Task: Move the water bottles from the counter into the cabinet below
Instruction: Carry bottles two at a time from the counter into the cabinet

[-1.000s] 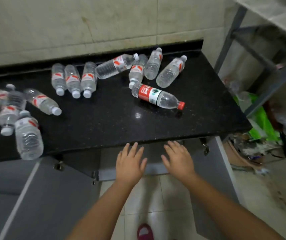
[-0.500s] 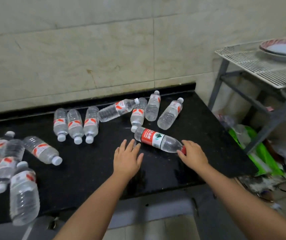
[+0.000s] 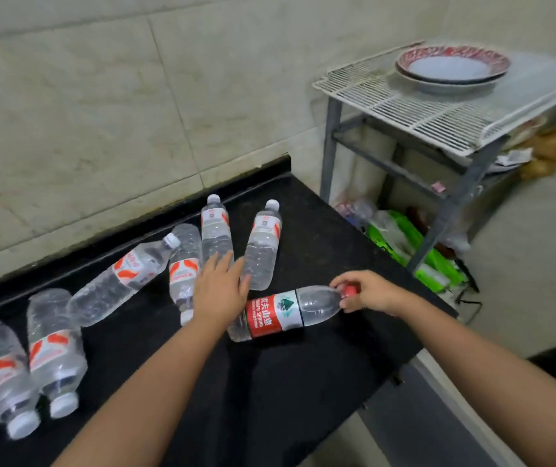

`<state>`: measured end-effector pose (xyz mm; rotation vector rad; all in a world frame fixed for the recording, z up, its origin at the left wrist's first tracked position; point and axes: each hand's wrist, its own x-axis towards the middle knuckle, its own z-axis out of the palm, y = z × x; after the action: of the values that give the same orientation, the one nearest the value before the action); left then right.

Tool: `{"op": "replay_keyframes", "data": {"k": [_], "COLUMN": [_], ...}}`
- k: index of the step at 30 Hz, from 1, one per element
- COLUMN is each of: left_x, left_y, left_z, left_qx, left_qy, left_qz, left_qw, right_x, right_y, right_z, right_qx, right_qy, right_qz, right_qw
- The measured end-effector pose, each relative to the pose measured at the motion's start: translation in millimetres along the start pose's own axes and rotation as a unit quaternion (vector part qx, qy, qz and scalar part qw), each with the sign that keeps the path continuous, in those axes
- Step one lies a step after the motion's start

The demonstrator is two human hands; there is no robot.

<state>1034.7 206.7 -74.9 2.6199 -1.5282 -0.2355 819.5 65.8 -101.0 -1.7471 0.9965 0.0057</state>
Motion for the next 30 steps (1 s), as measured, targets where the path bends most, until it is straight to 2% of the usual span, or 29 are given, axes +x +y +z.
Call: {"op": "replay_keyframes", "data": {"k": [3,7,10,14,18,20,23,27,30], "left_x": [36,91,137,197,240,247,242,216,180], "left_y": [16,40,62,85,86,83,81,91,97], "left_z": [-1,0,2,8,20,24,20,-9,-42], "left_qx": [0.012,0.031,0.033,0.059,0.026,-0.007,-0.058,-0.094,-0.085], "left_qy": [-0.011,-0.033,-0.058,-0.093,-0.135,-0.133,-0.087,-0.033,-0.019], "left_qz": [0.01,-0.009,-0.049,-0.078,-0.129,-0.14,-0.144,-0.142,-0.108], "left_qw": [1.0,0.999,0.997,0.991,0.982,0.981,0.984,0.985,0.99], "right_x": [16,56,86,118,142,147,145,121,89], "right_y": [-3,-8,-11,-11,-9,-8,-15,-45,-80], "right_z": [-26,-54,-73,-89,-97,-100,-104,-112,-115], "right_qx": [0.133,0.073,0.045,0.039,0.073,0.064,0.067,-0.01,-0.18], "right_qy": [0.046,0.105,0.089,0.027,0.031,0.023,0.0,-0.008,-0.019], "right_qz": [0.032,0.022,0.012,0.004,0.014,0.009,-0.003,-0.063,-0.132], "right_qw": [0.99,0.992,0.995,0.999,0.997,0.998,0.998,0.998,0.975]}}
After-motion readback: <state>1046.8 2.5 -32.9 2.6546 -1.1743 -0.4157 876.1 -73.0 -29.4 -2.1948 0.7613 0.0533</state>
